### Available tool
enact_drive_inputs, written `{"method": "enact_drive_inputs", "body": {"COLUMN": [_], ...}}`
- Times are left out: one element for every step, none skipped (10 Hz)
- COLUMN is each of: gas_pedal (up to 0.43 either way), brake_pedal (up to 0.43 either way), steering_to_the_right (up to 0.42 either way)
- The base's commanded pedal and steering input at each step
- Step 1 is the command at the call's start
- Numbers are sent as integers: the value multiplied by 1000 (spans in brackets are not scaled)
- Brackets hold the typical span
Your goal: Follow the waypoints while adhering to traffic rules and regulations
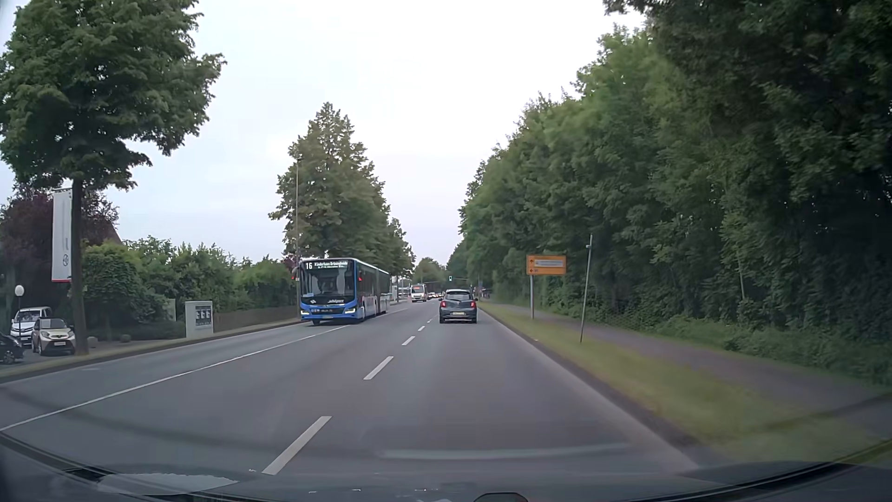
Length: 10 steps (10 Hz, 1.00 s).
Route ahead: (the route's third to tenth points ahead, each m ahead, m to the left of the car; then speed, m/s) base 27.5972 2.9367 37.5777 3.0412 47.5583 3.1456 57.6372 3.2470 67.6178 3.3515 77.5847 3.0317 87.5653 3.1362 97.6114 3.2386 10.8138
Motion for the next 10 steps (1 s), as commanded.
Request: {"method": "enact_drive_inputs", "body": {"gas_pedal": [138,138,138,138,138,138,138,150,150,150], "brake_pedal": [0,0,0,0,0,0,0,0,0,0], "steering_to_the_right": [0,0,0,0,-1,-1,-1,-2,-2,-3]}}
